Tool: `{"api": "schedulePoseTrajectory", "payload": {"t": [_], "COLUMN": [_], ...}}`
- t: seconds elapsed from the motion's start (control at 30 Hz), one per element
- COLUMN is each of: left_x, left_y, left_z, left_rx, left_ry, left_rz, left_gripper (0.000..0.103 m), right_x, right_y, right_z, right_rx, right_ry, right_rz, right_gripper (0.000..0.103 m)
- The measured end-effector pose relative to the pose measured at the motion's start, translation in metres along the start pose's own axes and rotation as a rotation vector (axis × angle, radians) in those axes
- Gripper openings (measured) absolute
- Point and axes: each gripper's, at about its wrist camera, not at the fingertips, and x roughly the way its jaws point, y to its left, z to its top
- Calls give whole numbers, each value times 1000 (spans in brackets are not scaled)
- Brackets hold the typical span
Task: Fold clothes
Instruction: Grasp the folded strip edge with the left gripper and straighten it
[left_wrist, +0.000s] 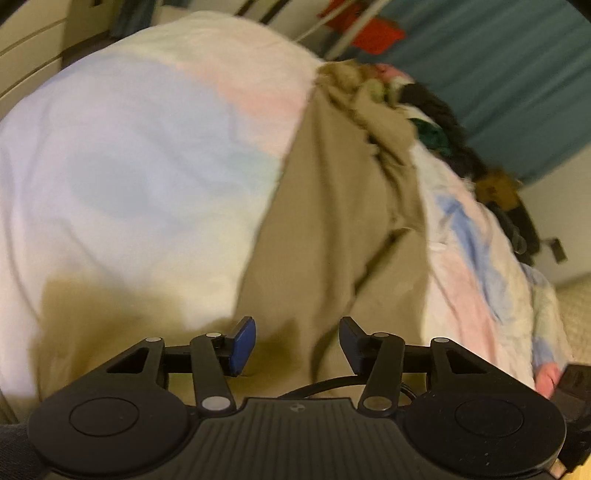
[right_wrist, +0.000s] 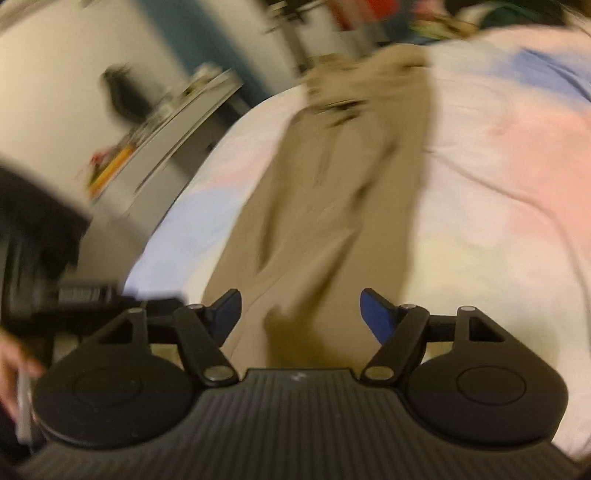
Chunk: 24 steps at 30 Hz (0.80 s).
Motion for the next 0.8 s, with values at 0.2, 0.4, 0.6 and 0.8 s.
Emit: {"api": "schedulePoseTrajectory", "payload": {"t": [0.2, 0.4, 0.6, 0.8], "left_x": [19, 66, 60, 46], "left_y": [-28, -40, -39, -50], "left_z": [-4, -9, -18, -30], "left_rx": [124, 158, 166, 176], "left_ry": [65, 199, 197, 224], "left_rz": [-138, -27, -66, -30], "left_gripper": [53, 50, 3, 3], "right_x": [4, -7, 1, 7], "right_y": [12, -12, -28, -30], "right_z": [-8, -1, 3, 0], "right_rx": [11, 155, 245, 242], "right_ry": [43, -48, -42, -5], "right_rz": [-14, -20, -43, -74], "right_gripper": [73, 73, 73, 74]}}
